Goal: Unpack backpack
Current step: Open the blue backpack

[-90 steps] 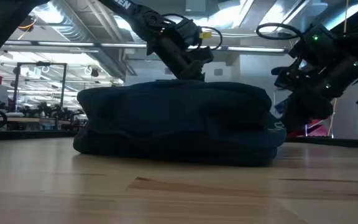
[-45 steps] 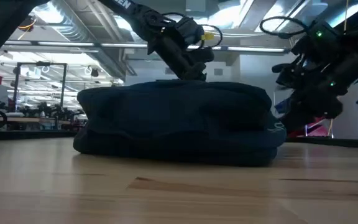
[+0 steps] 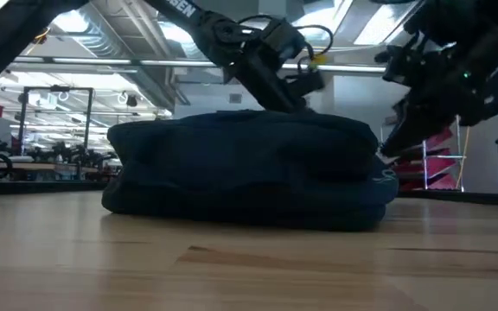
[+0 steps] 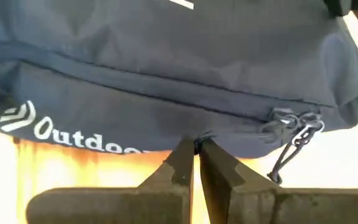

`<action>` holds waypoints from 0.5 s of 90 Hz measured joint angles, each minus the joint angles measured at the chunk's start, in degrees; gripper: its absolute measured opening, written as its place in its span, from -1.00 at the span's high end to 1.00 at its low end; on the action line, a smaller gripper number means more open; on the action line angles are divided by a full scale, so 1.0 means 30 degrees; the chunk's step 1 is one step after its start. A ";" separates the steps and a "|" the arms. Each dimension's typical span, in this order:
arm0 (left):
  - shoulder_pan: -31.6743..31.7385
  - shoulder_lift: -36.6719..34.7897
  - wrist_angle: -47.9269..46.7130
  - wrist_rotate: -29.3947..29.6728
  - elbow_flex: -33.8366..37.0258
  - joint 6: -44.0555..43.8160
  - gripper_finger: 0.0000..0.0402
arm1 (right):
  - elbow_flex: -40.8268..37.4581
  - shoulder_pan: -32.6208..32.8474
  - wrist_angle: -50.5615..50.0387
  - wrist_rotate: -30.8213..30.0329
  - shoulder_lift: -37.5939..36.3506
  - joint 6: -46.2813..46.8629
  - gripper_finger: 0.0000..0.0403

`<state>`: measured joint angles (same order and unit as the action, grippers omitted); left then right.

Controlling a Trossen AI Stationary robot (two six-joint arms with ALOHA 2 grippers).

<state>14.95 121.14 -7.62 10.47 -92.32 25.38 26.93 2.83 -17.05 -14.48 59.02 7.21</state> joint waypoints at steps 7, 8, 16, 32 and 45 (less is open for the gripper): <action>0.0136 0.0296 -0.0405 -0.0341 -0.0628 0.0048 0.87 | 0.0716 0.0541 -0.0899 -0.0088 -0.0015 0.0266 1.00; 0.0157 0.0340 -0.0437 -0.0404 -0.0706 0.0089 0.86 | 0.0819 0.0617 -0.1053 -0.0111 -0.0015 0.0276 1.00; 0.0129 0.0691 -0.0797 -0.1337 -0.1470 0.0324 0.80 | 0.1428 0.1098 -0.1608 -0.0190 -0.0007 0.0290 1.00; -0.0177 0.1060 -0.1753 -0.3722 -0.2579 0.0362 0.40 | 0.2001 0.1370 -0.2505 -0.0190 -0.0007 0.0483 1.00; -0.0411 0.1078 -0.3004 -0.4701 -0.2643 0.0338 0.04 | 0.2001 0.1429 -0.2245 0.0553 0.0080 0.1171 1.00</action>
<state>13.72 124.38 -16.63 -3.64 -100.25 26.39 32.93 7.12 -23.78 -12.82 59.26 10.72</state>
